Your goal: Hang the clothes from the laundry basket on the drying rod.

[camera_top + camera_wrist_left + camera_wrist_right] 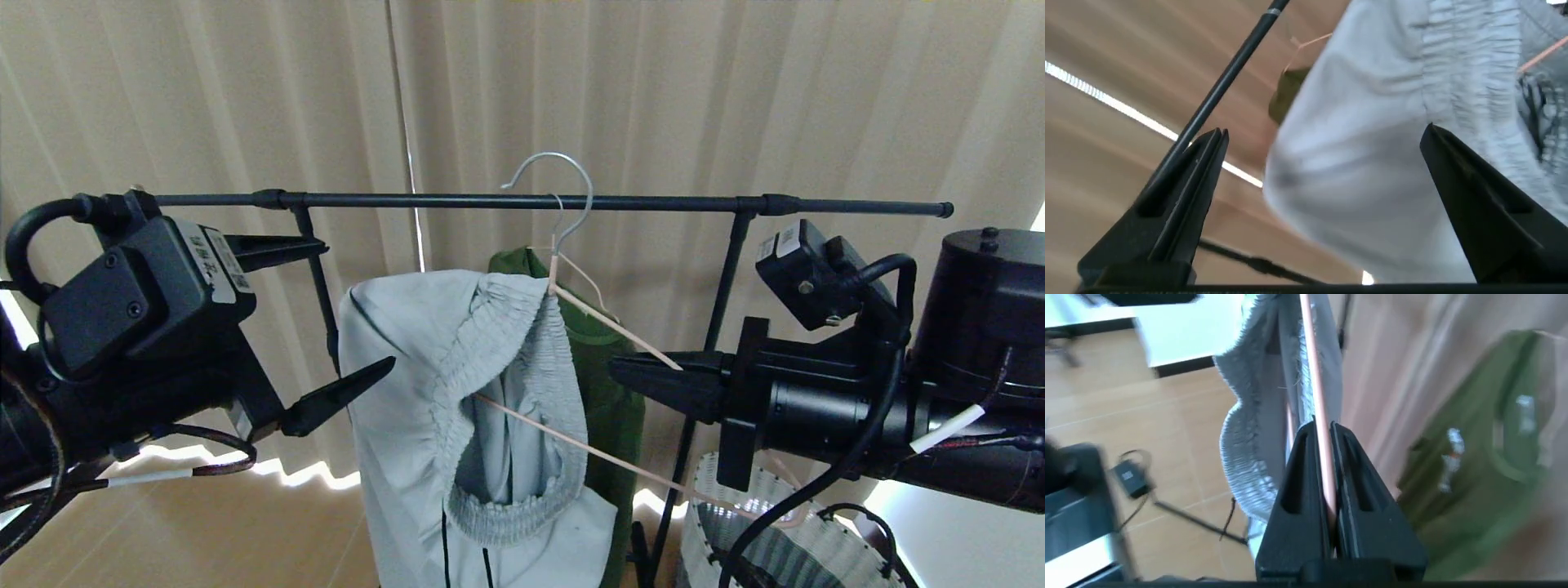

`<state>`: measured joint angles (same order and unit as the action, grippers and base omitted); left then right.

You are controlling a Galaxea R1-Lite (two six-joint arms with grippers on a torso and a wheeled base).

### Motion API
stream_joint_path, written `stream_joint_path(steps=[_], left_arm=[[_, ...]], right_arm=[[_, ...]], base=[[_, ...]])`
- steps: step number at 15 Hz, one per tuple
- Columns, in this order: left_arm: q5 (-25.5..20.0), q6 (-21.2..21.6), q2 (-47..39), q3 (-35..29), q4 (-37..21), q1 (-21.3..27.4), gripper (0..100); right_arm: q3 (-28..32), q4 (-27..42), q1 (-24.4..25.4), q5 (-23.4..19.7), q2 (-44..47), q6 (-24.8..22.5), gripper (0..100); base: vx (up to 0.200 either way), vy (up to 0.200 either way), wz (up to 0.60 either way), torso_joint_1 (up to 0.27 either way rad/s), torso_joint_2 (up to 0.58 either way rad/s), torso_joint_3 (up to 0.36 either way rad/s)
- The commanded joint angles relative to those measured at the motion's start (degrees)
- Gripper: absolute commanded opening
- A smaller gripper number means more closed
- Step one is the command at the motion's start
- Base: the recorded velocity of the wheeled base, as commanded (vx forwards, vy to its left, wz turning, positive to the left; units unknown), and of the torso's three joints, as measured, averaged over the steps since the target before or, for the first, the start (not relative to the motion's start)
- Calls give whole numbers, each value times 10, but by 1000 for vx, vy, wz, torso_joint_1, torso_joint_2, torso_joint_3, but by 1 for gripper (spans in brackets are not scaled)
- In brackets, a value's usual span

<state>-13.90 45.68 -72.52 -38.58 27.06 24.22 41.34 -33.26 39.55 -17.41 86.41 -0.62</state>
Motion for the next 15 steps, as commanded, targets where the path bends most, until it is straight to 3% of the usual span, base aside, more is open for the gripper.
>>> stream_joint_path(steps=[1,8,14,15], left_arm=[[-3,3,-11,-5,0,-1,100],[-5,6,-90,-50,0,14,100],[-5,6,-87,-51,0,14,100],[-5,6,-86,-50,0,14,0]], right_arm=[[-1,-1,-2,-5,0,-1,0],[-1,-5,12,-75,11,-32,0],[-3,-7,16,-110,6,-48,0],[-3,-7,17,-111,6,-48,0]], base=[[0,0,0,0,0,0],[0,0,0,0,0,0],[0,0,0,0,0,0],[0,0,0,0,0,0]])
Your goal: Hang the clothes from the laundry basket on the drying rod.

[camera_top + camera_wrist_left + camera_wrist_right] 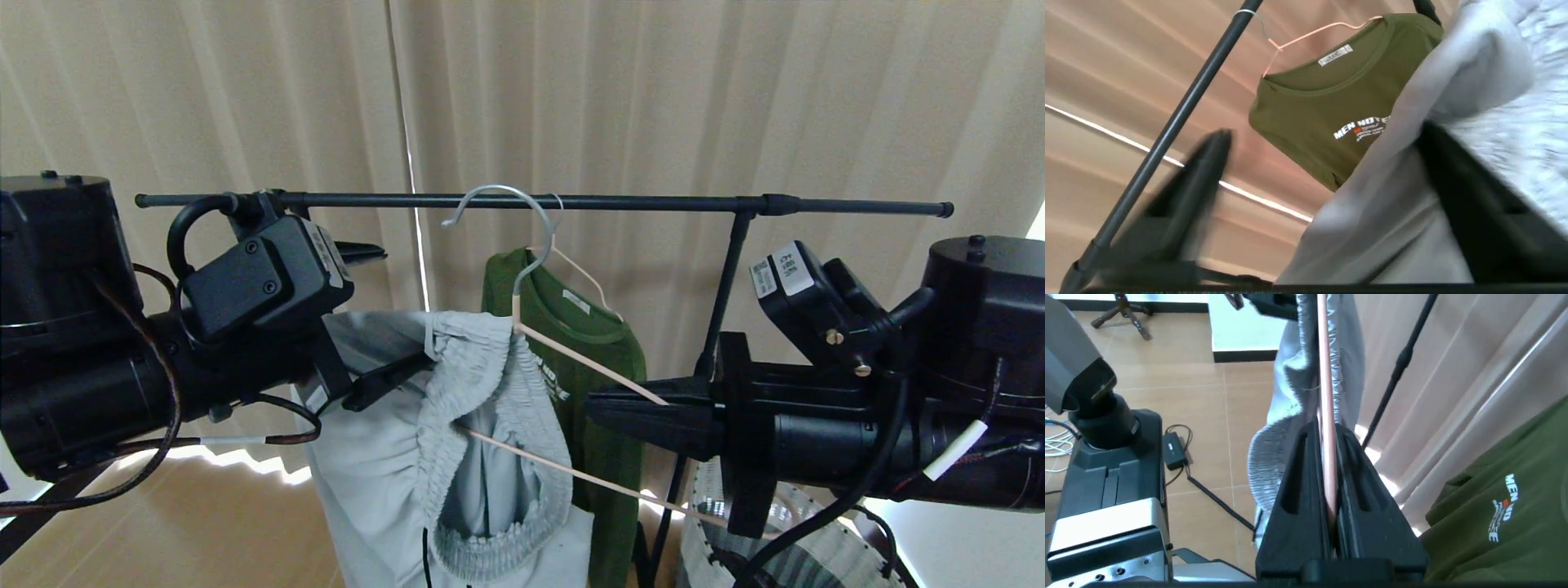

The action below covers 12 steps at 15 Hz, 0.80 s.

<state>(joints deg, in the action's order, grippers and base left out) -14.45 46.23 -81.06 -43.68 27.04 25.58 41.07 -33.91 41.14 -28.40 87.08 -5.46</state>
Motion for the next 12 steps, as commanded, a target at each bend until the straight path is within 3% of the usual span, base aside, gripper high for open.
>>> stream_joint_path(steps=[1,11,12], left_arm=[[-1,0,-1,1,0,0,0],[-20,-3,-1,3,1,-6,0],[-20,-3,-1,3,1,-6,0]], right_arm=[[1,0,1,-1,-1,-1,0],[-1,0,0,-5,-5,-1,0],[-4,-1,0,-5,-5,-1,100]], base=[[0,0,0,0,0,0],[0,0,0,0,0,0],[0,0,0,0,0,0]])
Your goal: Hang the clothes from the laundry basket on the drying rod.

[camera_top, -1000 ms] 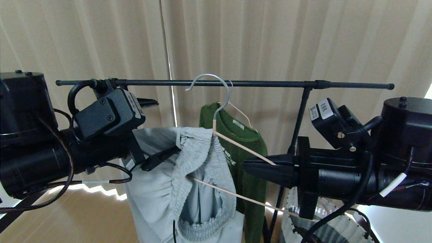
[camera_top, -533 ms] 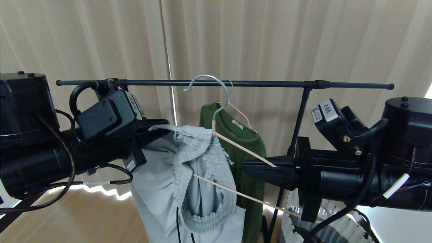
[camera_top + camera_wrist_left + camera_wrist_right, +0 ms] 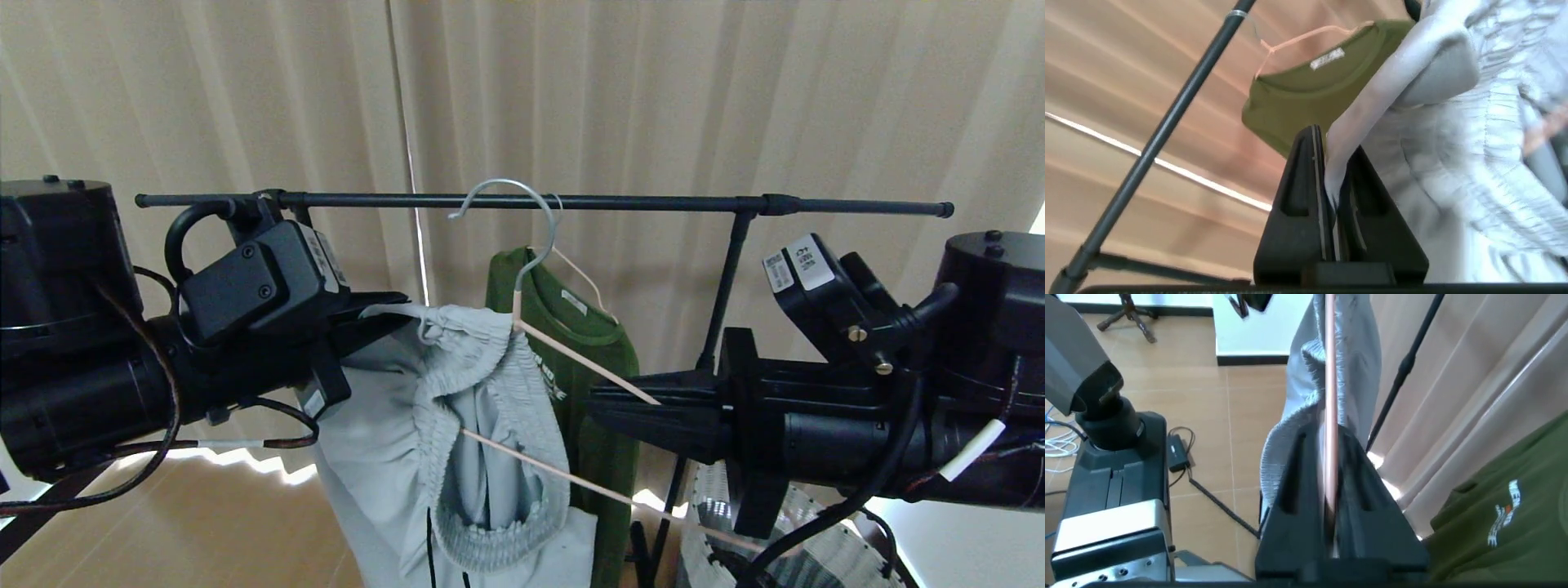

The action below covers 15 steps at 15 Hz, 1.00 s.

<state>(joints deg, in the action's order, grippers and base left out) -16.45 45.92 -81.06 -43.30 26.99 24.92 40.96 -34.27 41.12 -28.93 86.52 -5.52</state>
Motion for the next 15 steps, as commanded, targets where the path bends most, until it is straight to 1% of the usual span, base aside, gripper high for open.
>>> stream_joint_path(steps=[1,2,3,5,6,7,8,10,12,14,15], left_arm=[[1,0,0,0,2,0,0],[3,-1,-1,0,2,0,0],[15,-1,-1,0,1,-5,0],[81,-4,-2,3,1,-17,0],[137,-20,-1,8,1,-17,0],[172,-49,-1,11,1,-16,0],[206,-80,-2,11,0,-15,0],[254,-113,-2,11,0,-14,0],[271,-151,-2,8,1,-7,0],[287,-218,-2,-7,1,20,0],[298,-238,-4,-17,1,31,0]], right_arm=[[-3,2,0,1,2,0,100],[-3,1,0,5,3,-1,100],[-3,-4,-1,21,3,-7,100],[-4,-36,-4,83,6,-42,100],[-4,-51,-10,118,7,-65,100],[-4,-53,-13,130,7,-77,100],[-4,-52,-13,131,8,-82,100],[-18,-52,-12,132,7,-83,100],[-31,-50,-10,135,9,-82,100],[-40,-52,12,138,25,-78,100],[-40,-51,23,138,31,-77,100]], base=[[0,0,0,0,0,0],[0,0,0,0,0,0],[0,0,0,0,0,0],[0,0,0,0,0,0],[0,0,0,0,0,0],[0,0,0,0,0,0],[0,0,0,0,0,0],[0,0,0,0,0,0],[0,0,0,0,0,0],[0,0,0,0,0,0],[0,0,0,0,0,0]])
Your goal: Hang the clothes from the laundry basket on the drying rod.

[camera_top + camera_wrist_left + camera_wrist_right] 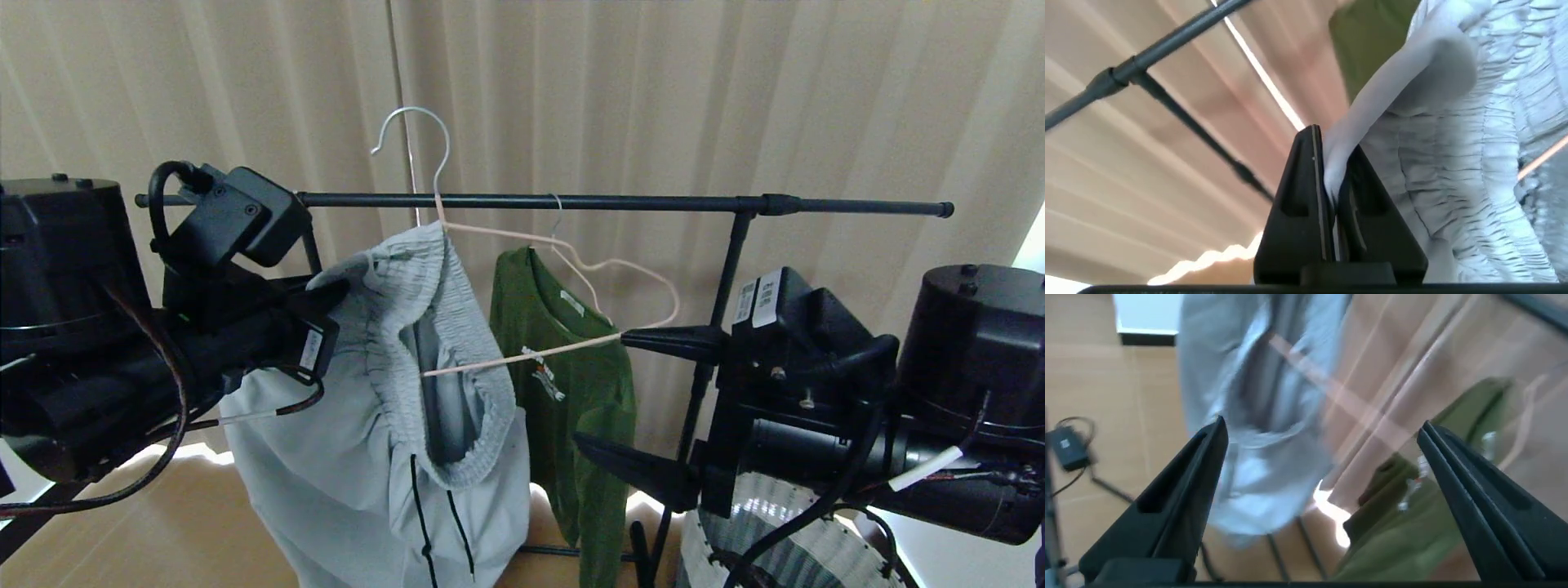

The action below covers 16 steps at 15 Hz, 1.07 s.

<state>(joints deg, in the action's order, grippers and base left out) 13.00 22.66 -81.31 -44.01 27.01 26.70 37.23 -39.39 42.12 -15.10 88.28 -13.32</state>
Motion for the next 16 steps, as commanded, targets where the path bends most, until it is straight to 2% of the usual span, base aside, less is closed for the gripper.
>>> stream_joint_path(steps=[1,3,4,5,6,7,8,11,14,15,16], left_arm=[[12,-17,-3,-18,1,21,0],[26,-39,-3,-35,1,41,0],[26,-48,-3,-42,1,50,0],[26,-53,-1,-44,1,59,0],[26,-53,-1,-46,1,62,0],[26,-53,-1,-46,1,62,0],[25,-53,-2,-51,4,71,0],[25,-53,-3,-53,22,80,0],[26,-53,-3,-53,23,87,0],[26,-53,-3,-54,23,87,0],[26,-53,-2,-54,23,85,0]], right_arm=[[-3,1,19,0,20,5,100],[1,0,31,6,39,13,100],[7,-2,31,28,53,16,100],[21,-2,31,77,73,17,100],[28,-2,31,104,83,18,100],[28,-2,31,104,83,18,100],[43,-2,31,133,98,21,100],[62,-2,31,152,118,57,100],[67,-3,31,168,138,62,100],[65,-10,31,169,138,62,0],[61,-17,31,171,136,62,0]], base=[[0,0,0,0,0,0],[0,0,0,0,0,0],[0,0,0,0,0,0],[0,0,0,0,0,0],[0,0,0,0,0,0],[0,0,0,0,0,0],[0,0,0,0,0,0],[0,0,0,0,0,0],[0,0,0,0,0,0],[0,0,0,0,0,0],[0,0,0,0,0,0]])
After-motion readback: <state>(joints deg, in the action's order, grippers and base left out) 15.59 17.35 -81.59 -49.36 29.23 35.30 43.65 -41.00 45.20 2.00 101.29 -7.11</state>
